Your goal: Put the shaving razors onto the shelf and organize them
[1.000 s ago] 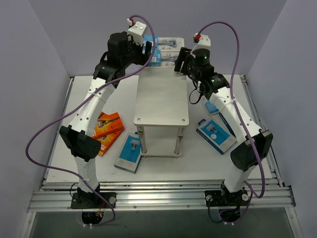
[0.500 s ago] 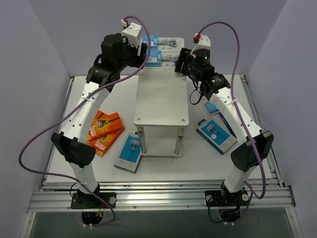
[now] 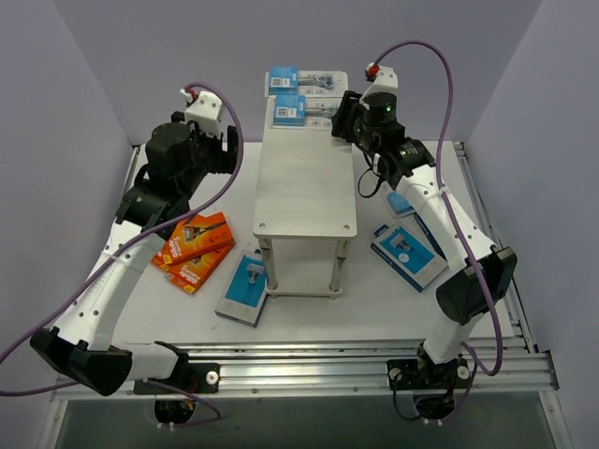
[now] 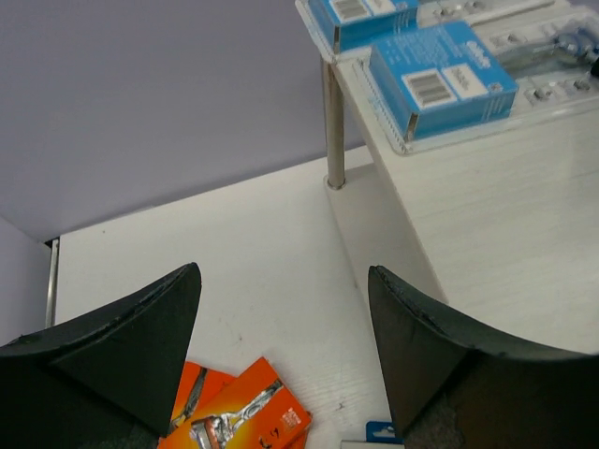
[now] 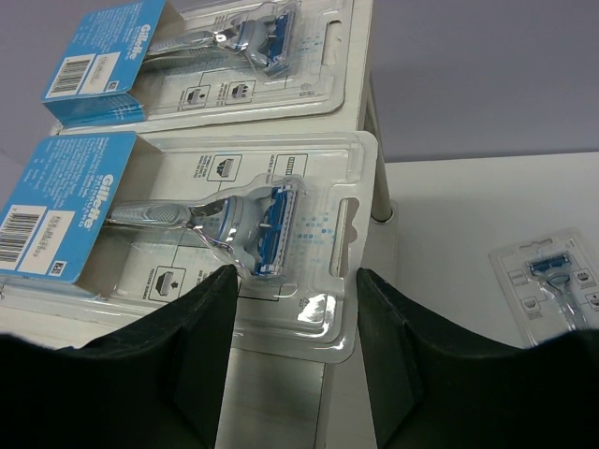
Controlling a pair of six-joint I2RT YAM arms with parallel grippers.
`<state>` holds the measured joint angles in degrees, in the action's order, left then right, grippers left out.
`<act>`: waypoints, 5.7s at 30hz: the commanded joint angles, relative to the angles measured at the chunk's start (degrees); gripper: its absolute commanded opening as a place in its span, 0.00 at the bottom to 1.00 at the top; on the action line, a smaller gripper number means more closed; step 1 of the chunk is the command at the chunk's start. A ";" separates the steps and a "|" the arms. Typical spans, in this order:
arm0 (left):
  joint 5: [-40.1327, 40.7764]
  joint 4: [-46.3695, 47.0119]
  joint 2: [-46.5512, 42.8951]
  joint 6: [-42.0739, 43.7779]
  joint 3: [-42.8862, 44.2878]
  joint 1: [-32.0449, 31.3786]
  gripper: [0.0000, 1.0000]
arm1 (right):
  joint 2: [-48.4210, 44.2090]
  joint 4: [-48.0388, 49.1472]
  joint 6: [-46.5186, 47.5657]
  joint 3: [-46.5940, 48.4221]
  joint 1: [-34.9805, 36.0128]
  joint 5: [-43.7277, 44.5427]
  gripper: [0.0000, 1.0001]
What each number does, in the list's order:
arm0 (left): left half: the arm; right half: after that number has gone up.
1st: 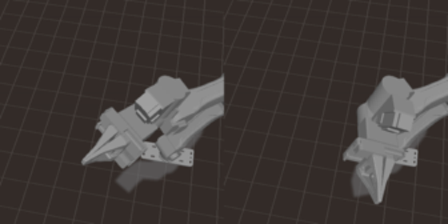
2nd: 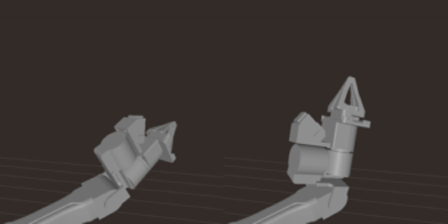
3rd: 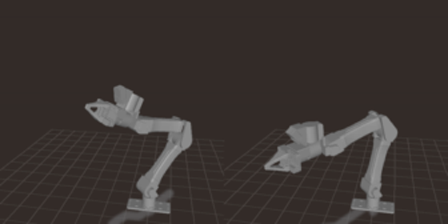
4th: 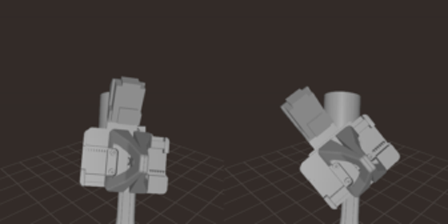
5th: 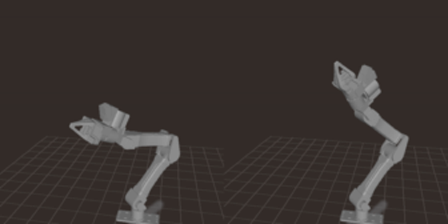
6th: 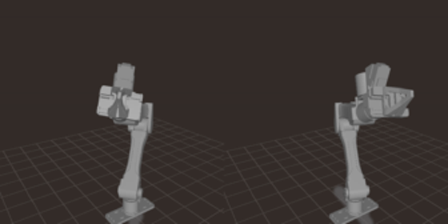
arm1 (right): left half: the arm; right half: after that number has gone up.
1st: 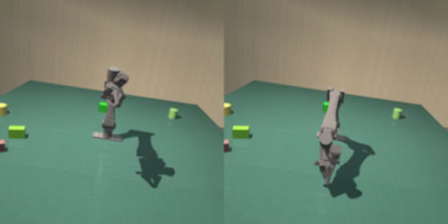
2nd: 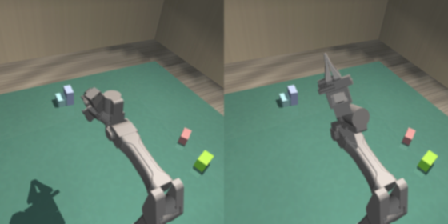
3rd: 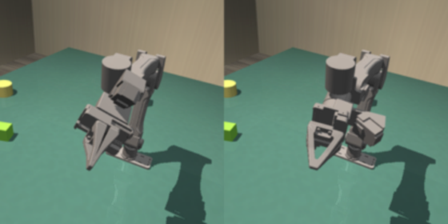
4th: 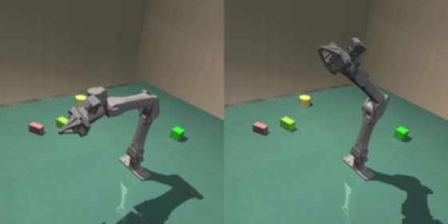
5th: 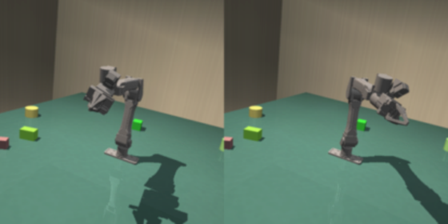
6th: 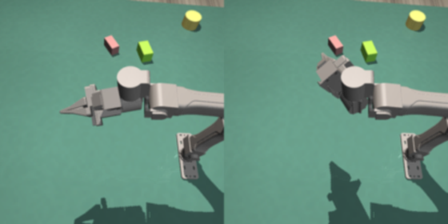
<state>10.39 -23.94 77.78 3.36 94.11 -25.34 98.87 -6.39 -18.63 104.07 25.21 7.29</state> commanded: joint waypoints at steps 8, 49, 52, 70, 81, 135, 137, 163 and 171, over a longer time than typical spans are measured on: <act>3.48 6.45 -10.27 -4.41 -17.80 -1.72 0.81 | 1.68 -7.58 1.67 3.77 1.77 3.43 0.32; 15.27 13.40 -16.96 1.30 -30.82 -7.62 0.81 | 4.76 -13.47 2.02 16.07 1.86 4.84 0.73; 14.83 13.49 -17.40 1.13 -30.91 -7.35 0.81 | 4.05 -14.26 1.93 16.78 1.86 4.84 0.74; 17.12 15.42 -19.15 2.62 -32.40 -7.18 0.81 | -3.86 -13.73 0.35 11.42 7.21 7.74 0.31; 17.73 15.95 -19.15 2.89 -32.85 -7.18 0.81 | -6.32 -14.70 -1.05 4.83 10.03 9.32 0.16; 20.19 16.30 -18.80 5.35 -33.02 -8.41 0.82 | 5.45 -11.27 -0.53 10.36 3.53 4.66 0.18; 20.28 16.39 -18.89 5.35 -33.02 -8.41 0.82 | 5.89 -11.27 -0.53 10.89 3.53 4.40 0.18; 19.23 17.18 -19.24 4.56 -33.46 -7.36 0.84 | -1.48 -11.54 -2.28 5.80 4.23 4.75 0.19; 17.73 17.44 -19.77 3.59 -33.81 -3.05 0.85 | -12.10 -12.06 -3.08 -4.12 4.58 6.24 0.21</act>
<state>28.86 -9.61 59.48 7.77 60.20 -29.69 92.23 -17.04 -21.08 102.98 29.39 11.81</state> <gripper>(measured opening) 0.848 0.206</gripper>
